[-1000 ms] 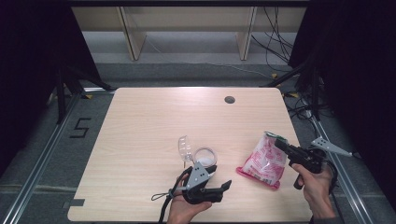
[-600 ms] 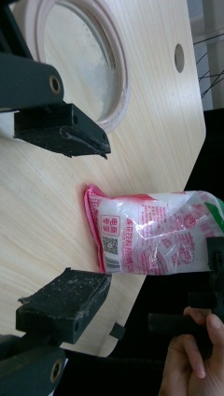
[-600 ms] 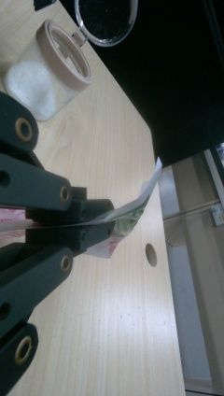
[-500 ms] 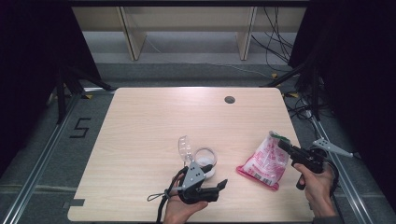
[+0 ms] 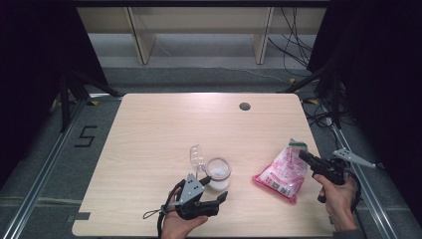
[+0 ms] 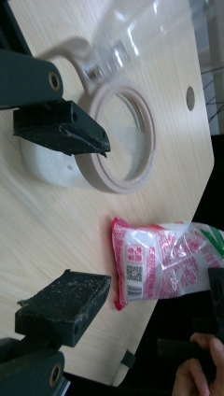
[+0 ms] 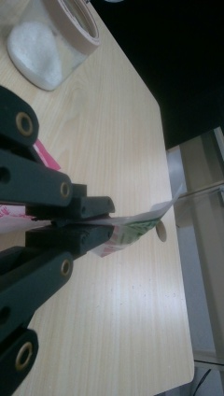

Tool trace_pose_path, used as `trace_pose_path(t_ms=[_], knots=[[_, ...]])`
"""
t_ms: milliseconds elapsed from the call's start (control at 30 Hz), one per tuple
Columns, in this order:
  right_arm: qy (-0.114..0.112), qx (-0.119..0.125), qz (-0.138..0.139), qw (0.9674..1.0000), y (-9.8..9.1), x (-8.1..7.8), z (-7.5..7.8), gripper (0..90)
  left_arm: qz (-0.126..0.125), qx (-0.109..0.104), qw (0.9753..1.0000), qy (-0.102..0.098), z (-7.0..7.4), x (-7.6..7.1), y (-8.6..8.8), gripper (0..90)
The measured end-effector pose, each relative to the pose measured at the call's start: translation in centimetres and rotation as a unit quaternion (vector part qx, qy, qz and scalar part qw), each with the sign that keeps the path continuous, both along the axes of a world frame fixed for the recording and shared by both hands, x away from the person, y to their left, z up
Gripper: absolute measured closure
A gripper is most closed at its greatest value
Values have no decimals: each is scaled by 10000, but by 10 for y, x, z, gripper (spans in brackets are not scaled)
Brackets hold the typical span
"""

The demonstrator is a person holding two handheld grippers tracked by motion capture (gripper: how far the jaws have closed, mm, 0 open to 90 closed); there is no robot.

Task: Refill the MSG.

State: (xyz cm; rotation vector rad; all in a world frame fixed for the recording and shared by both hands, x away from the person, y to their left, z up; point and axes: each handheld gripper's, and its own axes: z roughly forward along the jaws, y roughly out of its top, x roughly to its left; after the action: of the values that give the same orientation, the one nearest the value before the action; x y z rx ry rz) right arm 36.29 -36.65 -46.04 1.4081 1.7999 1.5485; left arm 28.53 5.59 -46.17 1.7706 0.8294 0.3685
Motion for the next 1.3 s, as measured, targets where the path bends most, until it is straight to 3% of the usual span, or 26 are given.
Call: trace_pose_path(t_ms=[67,100,167,200,233,300,333,400,433,533,567,733,800,867,900,933,967,1000,1033,1067,1100,1133,1167,1233,1300], knots=[[98,-128,-39,9999,1,0,1,859,39,-34,10000,-30,0,-1,1,295],[11,-239,-26,9997,-1,1,0,851,38,6,10000,-15,1,-2,4,295],[-89,-106,-33,9999,0,2,-3,837,36,0,10000,-41,2,-4,6,294],[-33,-167,-61,9998,0,2,-3,829,35,20,10000,-42,3,-5,8,294],[65,-45,-53,10000,1,1,-3,821,17,25,10000,-44,3,-6,9,294],[38,-144,-81,9999,0,2,-4,799,33,28,10000,-83,4,-8,11,293],[160,26,-126,9998,1,0,-5,790,31,-20,10000,-80,3,-8,12,293],[136,-216,-96,9996,-3,1,-6,761,96,-24,9999,-86,3,-8,16,292],[217,63,-88,9997,0,-1,-6,747,135,33,9999,-61,4,-8,19,292],[215,-203,-137,9995,-2,-1,-7,714,238,49,9997,-64,5,-7,25,292],[314,-201,-219,9991,-1,-2,-6,698,236,49,9997,-82,5,-7,27,292],[288,-290,-304,9987,-2,-2,-7,649,347,34,9993,-92,4,-5,36,293],[153,-137,-170,9996,-3,-2,-9,640,404,134,9991,-88,5,-4,40,295],[328,-117,-348,9988,-1,-5,-7,617,474,128,9988,-87,4,-4,43,296],[272,-252,-318,9988,-4,-5,-7,600,446,198,9987,-127,4,-2,46,296],[343,-188,-347,9986,-3,-6,-6,589,473,175,9987,-116,4,-2,47,295],[239,-254,-345,9988,-4,-5,-6,583,466,160,9986,-171,3,0,49,296],[292,-136,-392,9987,-3,-7,-6,577,552,110,9984,-66,3,-1,50,296],[141,-143,-353,9992,-4,-7,-7,565,574,110,9983,-75,2,0,51,296],[259,-22,-461,9986,-1,-9,-6,552,584,104,9982,-64,1,1,52,296],[183,-116,-435,9988,-3,-9,-7,527,622,126,9980,-29,2,1,53,295],[302,-64,-483,9984,-4,-10,-6,506,624,112,9980,-29,2,1,54,295],[222,-111,-490,9985,-5,-10,-7,507,626,73,9980,-30,1,2,54,295],[216,37,-483,9986,-4,-11,-8,506,555,137,9983,-92,1,4,57,295],[213,-5,-519,9984,-5,-13,-8,490,587,172,9981,-49,2,5,58,295]])
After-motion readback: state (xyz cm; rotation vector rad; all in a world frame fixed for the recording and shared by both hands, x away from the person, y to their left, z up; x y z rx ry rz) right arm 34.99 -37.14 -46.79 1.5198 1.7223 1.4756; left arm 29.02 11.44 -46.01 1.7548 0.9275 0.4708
